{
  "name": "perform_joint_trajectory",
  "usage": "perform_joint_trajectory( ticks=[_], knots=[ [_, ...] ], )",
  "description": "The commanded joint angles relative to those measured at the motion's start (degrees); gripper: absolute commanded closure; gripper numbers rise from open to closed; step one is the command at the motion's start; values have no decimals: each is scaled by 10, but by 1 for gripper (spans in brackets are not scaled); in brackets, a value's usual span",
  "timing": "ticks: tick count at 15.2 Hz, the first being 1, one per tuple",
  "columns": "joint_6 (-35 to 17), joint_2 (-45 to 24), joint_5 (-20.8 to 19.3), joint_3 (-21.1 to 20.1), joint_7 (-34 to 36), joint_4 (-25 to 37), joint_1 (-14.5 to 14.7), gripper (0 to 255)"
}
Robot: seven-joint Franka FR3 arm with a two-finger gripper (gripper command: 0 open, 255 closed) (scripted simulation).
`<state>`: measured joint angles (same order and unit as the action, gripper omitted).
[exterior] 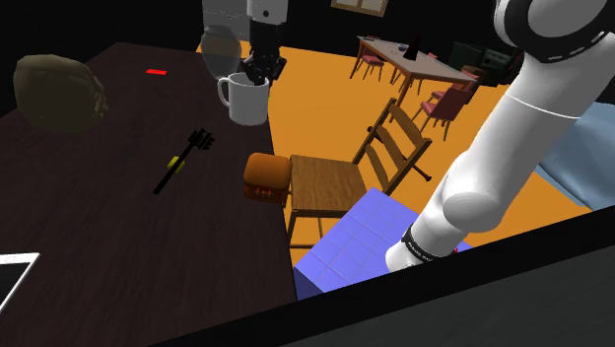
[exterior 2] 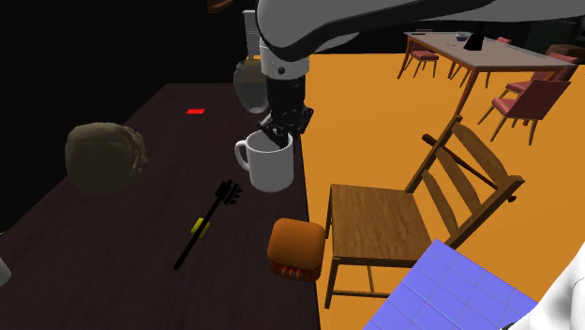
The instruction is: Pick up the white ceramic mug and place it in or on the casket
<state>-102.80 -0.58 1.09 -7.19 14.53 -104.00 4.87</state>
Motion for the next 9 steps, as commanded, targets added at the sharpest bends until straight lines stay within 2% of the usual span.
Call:
perform_joint_trajectory(
  ticks=[1,8,9],
  knots=[
    [-4,41,6,-6,10,-45,6,255],
    [-2,178,33,-29,47,-176,30,255],
    [-9,177,33,-30,47,-183,30,255]
  ],
)
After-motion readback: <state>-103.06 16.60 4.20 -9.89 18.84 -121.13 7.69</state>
